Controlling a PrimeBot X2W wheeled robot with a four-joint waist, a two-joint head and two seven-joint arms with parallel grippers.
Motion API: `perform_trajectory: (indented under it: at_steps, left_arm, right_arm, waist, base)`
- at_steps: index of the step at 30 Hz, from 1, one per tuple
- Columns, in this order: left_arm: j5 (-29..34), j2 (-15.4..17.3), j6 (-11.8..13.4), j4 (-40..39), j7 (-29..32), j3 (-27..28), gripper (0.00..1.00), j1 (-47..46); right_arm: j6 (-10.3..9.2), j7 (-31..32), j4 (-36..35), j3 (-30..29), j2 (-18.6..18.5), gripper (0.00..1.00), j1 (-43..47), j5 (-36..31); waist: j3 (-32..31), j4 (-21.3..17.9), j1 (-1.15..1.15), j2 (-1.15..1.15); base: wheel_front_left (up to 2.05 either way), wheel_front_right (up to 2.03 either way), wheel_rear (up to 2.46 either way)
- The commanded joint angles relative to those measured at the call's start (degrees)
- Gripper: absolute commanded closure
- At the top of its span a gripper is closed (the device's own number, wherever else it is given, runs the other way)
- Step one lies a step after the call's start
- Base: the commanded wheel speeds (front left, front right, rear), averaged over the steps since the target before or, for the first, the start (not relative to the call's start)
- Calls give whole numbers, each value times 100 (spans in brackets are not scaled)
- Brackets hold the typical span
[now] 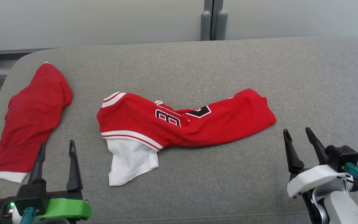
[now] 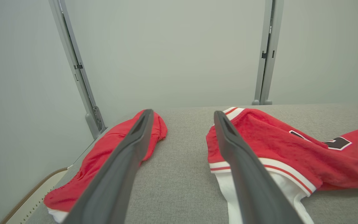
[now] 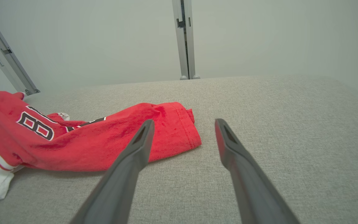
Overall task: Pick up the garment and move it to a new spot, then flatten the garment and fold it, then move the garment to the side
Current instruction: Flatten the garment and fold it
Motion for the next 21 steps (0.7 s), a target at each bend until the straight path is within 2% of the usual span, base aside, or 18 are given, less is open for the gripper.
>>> perform_trajectory:
  at_steps: [1,7,12,21]
  left_arm:
    - [93,-29,20,-50,-1,55,0,100]
    - [154,-105,-80,-37,-2,102,0,128]
    - [208,-174,-171,-16,-1,96,0,54]
    - [286,-257,-316,6,-1,6,0,-199]
  right_arm:
    - [0,-20,72,-4,-49,0,-30,-29]
    - [0,14,390,77,-151,0,-172,-17]
    - [-1,261,846,253,-344,0,-636,49]
    - [-1,695,2203,851,-592,0,-1932,316]
  waist:
    - [-24,49,0,0]
    - [-39,91,0,0]
    - [3,102,0,0]
    - [284,280,0,0]
  base:
    - [0,0,0]
    - [0,0,0]
    - [0,0,0]
    - [0,0,0]
